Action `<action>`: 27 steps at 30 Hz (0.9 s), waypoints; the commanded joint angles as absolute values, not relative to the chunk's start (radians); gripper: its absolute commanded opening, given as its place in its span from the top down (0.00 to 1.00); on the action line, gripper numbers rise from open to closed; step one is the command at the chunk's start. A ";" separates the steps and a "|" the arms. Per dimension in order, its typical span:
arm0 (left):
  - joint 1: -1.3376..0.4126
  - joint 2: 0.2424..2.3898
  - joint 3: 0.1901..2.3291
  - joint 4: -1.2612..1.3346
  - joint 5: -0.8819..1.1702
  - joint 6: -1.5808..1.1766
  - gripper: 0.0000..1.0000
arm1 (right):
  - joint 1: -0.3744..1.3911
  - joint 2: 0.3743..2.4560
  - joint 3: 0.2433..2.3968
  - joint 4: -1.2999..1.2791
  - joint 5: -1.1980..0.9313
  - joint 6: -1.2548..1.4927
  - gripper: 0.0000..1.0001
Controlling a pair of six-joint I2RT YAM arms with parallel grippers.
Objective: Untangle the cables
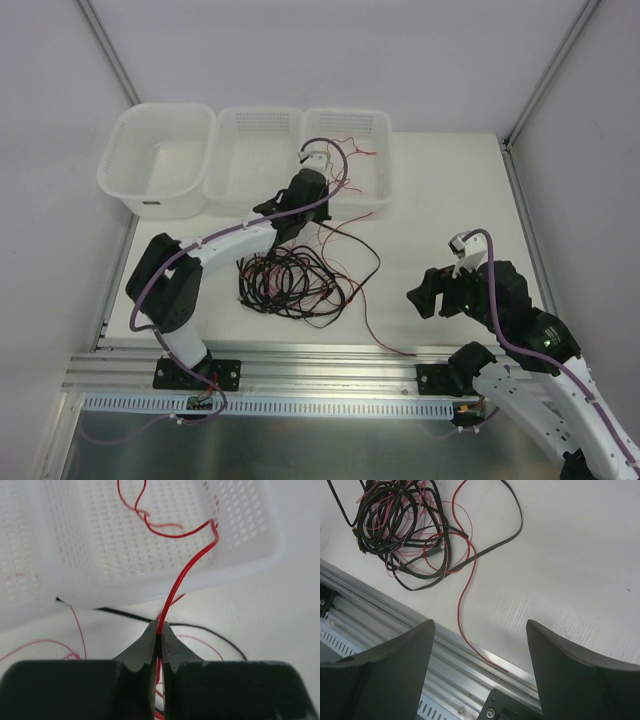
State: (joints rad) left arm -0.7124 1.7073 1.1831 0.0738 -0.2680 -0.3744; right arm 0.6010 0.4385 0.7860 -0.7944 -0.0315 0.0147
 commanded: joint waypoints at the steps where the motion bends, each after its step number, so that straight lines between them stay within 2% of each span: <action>1: -0.713 1.635 1.308 0.031 -0.285 -0.311 0.99 | 0.603 0.437 0.792 -0.792 -0.029 0.021 0.22; 9: -0.689 1.813 1.652 0.012 -0.321 -0.146 0.98 | 0.603 0.439 0.798 -0.801 -0.025 0.015 0.22; 15: -0.652 2.030 1.885 0.011 -0.295 -0.077 0.96 | 0.604 0.453 0.790 -0.796 -0.028 0.012 0.22; 19: -0.624 2.160 1.989 0.005 -0.264 -0.075 0.93 | 0.604 0.457 0.790 -0.790 -0.031 0.015 0.22; 22: -0.600 2.235 2.026 0.005 -0.235 -0.095 0.86 | 0.604 0.463 0.787 -0.793 -0.035 0.014 0.22; 24: -0.586 2.258 2.022 0.005 -0.212 -0.127 0.68 | 0.603 0.465 0.785 -0.792 -0.037 0.012 0.22; 26: -0.577 2.255 2.011 -0.018 -0.189 -0.144 0.45 | 0.604 0.468 0.778 -0.787 -0.037 0.011 0.22; 27: -0.577 2.234 2.005 -0.020 -0.186 -0.143 0.27 | 0.603 0.471 0.779 -0.787 -0.037 0.011 0.22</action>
